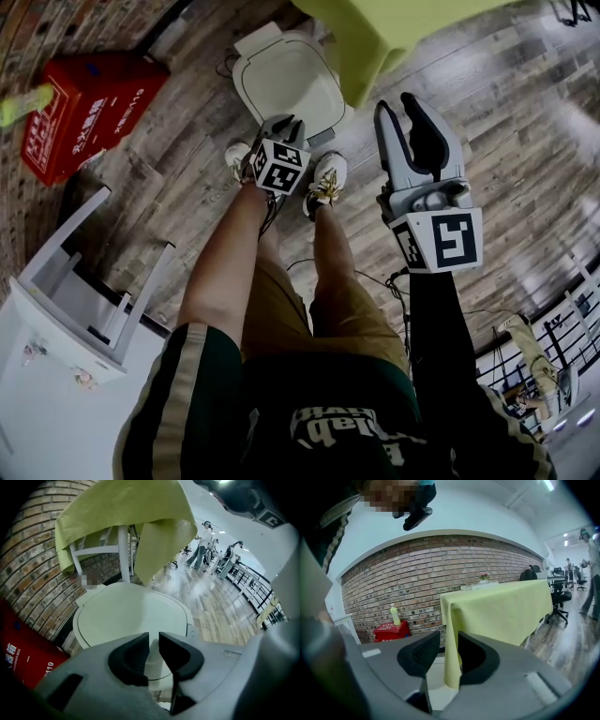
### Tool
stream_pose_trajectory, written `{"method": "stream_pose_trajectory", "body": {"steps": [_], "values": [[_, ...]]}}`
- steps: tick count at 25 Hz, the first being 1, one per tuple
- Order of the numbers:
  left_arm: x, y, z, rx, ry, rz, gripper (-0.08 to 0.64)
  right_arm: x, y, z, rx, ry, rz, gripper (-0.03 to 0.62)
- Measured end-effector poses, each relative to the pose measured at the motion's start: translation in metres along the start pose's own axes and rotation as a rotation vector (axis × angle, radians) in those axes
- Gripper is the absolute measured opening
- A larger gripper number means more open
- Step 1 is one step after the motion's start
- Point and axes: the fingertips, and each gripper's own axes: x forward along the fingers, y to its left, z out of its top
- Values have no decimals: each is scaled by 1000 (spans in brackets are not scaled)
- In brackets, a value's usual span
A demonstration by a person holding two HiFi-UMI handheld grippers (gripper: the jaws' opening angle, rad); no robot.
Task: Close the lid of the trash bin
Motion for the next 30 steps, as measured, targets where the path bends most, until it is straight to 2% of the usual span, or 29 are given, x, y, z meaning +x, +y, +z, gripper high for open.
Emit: {"method": "stream_pose_trajectory", "body": {"steps": [8,30], "values": [[-1,4,1,-57,-12,-5,34,-2,4,-4,5,4,-1,135],[-1,-1,0,-50,-18,-1,80,-12,1,-4,5,-8,-21,135]]}}
